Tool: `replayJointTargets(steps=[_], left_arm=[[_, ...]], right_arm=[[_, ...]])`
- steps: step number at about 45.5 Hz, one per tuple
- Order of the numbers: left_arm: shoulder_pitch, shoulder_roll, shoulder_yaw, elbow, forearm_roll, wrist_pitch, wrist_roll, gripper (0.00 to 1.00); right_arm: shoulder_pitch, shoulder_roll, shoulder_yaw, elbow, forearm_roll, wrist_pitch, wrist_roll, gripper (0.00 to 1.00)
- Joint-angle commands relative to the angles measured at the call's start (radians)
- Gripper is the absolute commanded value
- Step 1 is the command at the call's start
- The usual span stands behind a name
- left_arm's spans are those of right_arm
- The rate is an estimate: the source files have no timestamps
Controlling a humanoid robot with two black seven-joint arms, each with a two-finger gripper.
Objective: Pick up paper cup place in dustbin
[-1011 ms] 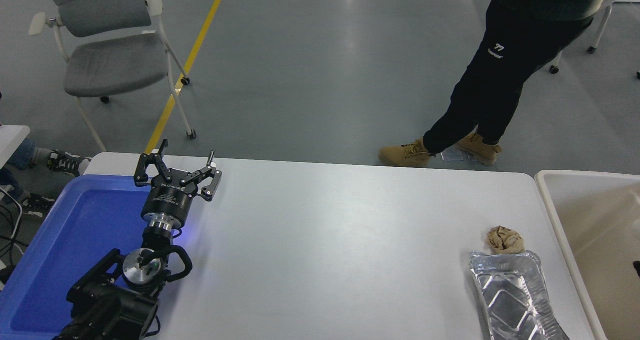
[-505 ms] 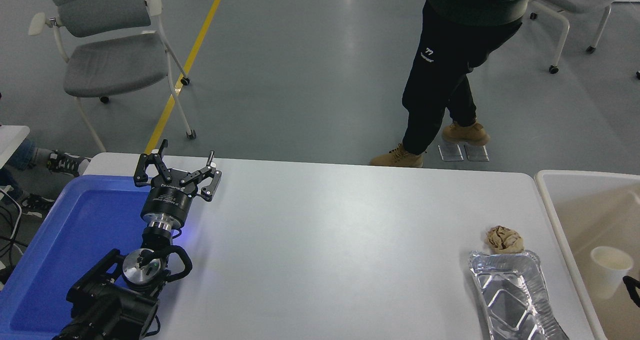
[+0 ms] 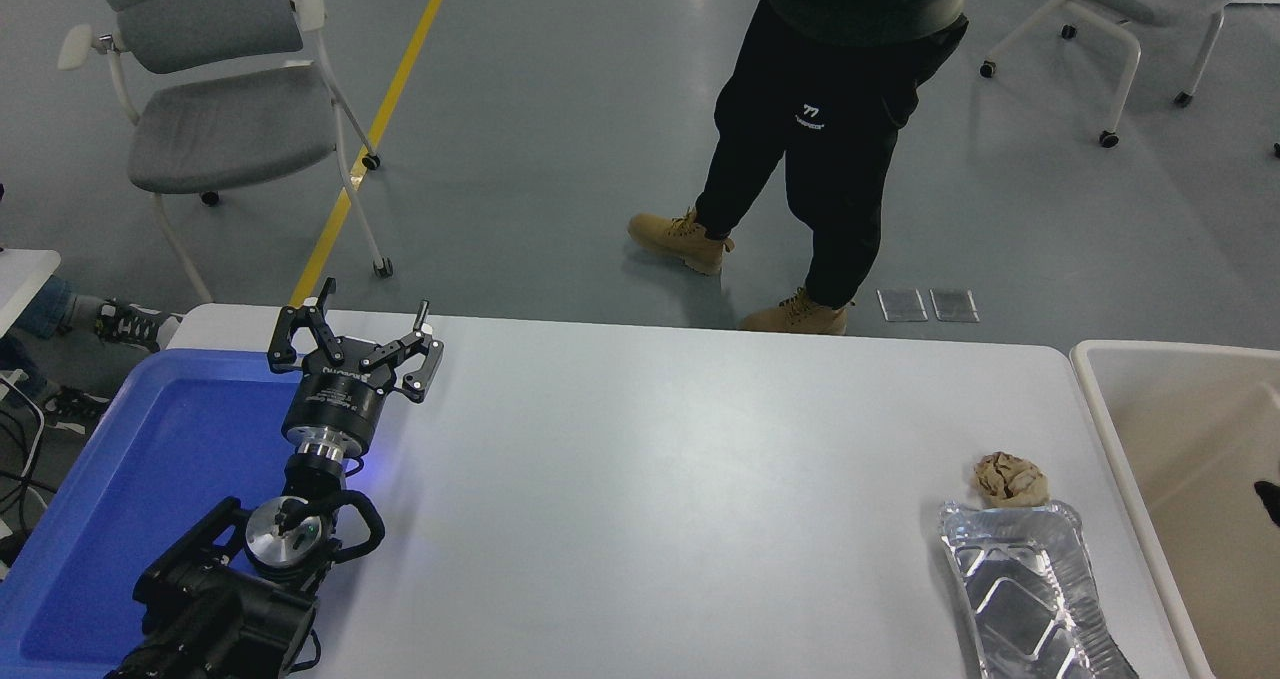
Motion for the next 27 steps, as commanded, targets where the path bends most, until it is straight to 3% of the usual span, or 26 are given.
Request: replayJointTargets(steps=[1,14,27], left_arm=[[0.000,0.000,0.000,0.000,0.000,0.000,0.000,0.99],[0.000,0.000,0.000,0.000,0.000,0.000,0.000,0.99],[0.000,0.000,0.000,0.000,0.000,0.000,0.000,0.99]], right_arm=[[0.174,-0.250,-0.111,0.360,-0.056,0.003,-0.001,1.00],[0.386,-0.382,-0.326,0.681,-0.331,0.003,0.000,1.00],[0.665,-0.422,-0.646,0.888,-0.363,0.007,0.000,1.00]])
